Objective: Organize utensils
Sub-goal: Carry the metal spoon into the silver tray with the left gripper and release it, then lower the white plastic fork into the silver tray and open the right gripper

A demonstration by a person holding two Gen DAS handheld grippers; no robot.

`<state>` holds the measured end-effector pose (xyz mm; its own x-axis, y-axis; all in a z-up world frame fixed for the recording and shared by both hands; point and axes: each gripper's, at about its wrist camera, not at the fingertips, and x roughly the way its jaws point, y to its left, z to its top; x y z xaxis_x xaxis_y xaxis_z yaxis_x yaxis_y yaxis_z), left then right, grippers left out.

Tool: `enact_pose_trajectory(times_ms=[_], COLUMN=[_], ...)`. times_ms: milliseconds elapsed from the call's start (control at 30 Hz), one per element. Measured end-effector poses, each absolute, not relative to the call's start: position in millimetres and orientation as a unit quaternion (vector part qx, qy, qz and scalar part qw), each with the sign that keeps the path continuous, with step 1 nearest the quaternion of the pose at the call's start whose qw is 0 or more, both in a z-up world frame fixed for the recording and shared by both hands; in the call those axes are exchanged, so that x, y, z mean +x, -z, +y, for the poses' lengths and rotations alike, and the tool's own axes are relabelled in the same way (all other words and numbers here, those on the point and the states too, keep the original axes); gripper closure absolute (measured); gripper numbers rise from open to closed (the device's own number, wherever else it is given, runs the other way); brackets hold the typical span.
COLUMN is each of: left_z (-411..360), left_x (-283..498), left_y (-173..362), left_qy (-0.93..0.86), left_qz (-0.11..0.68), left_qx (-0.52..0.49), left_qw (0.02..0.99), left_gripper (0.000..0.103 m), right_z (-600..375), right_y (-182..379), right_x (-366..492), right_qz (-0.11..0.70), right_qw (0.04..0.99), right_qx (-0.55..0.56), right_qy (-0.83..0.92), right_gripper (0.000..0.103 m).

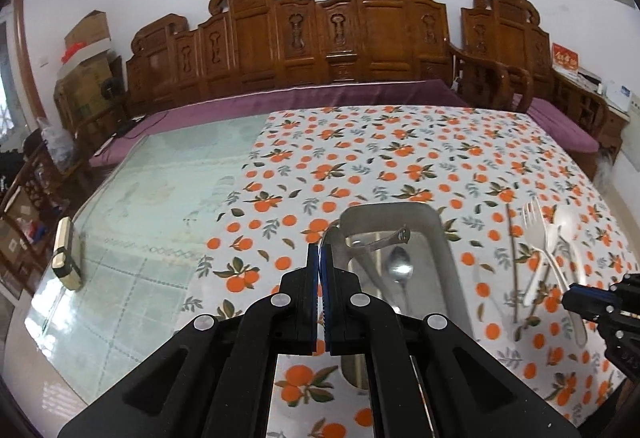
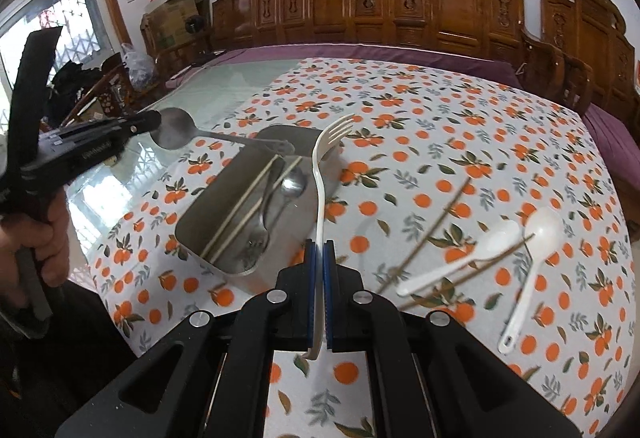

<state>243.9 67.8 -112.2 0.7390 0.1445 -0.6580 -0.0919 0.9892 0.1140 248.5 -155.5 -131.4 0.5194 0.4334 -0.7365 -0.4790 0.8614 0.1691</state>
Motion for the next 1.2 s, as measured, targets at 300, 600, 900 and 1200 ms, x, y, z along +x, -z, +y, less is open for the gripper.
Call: enact_pose_trajectory(times_ms=[300,600,900,1200], left_z=[60,47,37,38], left_x=[263,269,269,267], left_y=[134,154,177,194], left_qy=[-0.066,-0.050,-0.012,0.034], left_qz=[0.362,0.372,0.414,0.459], left_qx=[0.055,0.075,0.069,0.033], left_qw=[0.928,0.924,0.908,0.887], left_gripper=[0.102,0.102,0.100,0.097], right_z=[-137,-126,-124,-114], right_y=[135,141,147,151], right_x=[268,280,289,290], right_qz=[0.420,0.422,0.428,0.430], right_qw=[0.865,0.860,0.857,0.853], right_qx=[-0.021,-0.018,-0.014,-0.013], right_qy=[-0.273,-0.285,-0.287,-0.294], right_gripper=[0.098,0.098,0.098,0.098])
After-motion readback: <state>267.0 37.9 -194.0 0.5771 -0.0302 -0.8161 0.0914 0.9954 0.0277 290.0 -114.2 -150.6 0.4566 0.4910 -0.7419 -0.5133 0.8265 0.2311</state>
